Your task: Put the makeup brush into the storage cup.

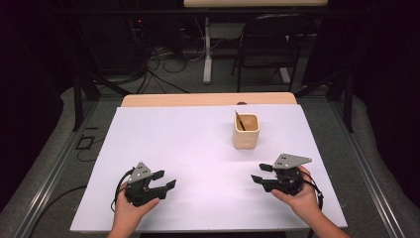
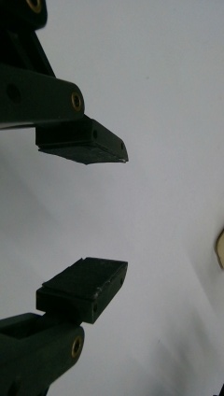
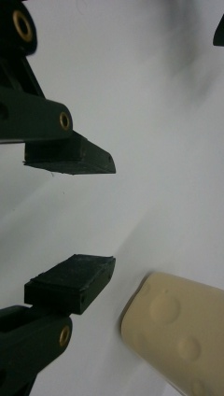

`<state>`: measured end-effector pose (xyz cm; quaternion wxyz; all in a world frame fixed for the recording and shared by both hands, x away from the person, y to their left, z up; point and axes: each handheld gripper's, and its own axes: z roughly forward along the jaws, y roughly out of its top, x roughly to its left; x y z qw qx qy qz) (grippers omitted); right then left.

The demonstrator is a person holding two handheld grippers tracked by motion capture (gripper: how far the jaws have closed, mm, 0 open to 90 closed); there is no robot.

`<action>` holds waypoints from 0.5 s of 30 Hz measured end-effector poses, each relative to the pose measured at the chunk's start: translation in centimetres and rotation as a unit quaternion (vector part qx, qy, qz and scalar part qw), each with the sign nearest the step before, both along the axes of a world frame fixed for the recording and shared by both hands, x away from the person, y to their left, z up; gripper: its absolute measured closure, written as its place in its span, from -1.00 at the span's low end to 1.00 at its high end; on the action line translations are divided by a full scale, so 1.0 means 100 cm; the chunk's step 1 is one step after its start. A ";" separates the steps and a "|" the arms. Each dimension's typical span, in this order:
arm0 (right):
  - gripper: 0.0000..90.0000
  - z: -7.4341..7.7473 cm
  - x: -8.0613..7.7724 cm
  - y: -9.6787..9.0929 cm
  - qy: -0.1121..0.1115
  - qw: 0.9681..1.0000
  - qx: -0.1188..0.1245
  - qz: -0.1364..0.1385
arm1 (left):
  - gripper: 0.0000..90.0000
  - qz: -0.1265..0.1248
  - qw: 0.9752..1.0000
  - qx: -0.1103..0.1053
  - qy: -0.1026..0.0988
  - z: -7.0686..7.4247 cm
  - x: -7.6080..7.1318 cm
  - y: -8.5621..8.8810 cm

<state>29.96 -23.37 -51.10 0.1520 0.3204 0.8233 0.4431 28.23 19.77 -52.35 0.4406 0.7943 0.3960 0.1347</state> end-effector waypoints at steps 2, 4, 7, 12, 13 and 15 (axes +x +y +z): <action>0.06 -0.001 0.000 0.000 -0.004 1.000 0.007 0.002 | -0.09 0.002 1.000 -0.001 0.002 -0.001 0.000 0.001; 0.06 -0.001 -0.001 0.000 -0.005 1.000 0.006 0.002 | -0.09 0.004 1.000 -0.002 0.001 -0.002 0.000 0.002; 0.06 -0.004 -0.002 -0.001 -0.003 1.000 0.009 -0.004 | -0.09 0.006 1.000 -0.004 0.004 -0.004 0.000 0.003; 0.06 -0.007 -0.003 -0.002 -0.001 1.000 0.011 -0.006 | -0.09 0.010 1.000 -0.002 0.005 -0.006 0.000 0.004; 0.06 -0.007 -0.003 -0.002 -0.002 1.000 0.013 -0.006 | -0.09 0.010 1.000 -0.002 0.004 -0.006 -0.001 0.004; 0.06 -0.008 -0.003 -0.002 -0.003 1.000 0.015 -0.008 | -0.09 0.010 1.000 -0.002 0.003 -0.006 -0.001 0.004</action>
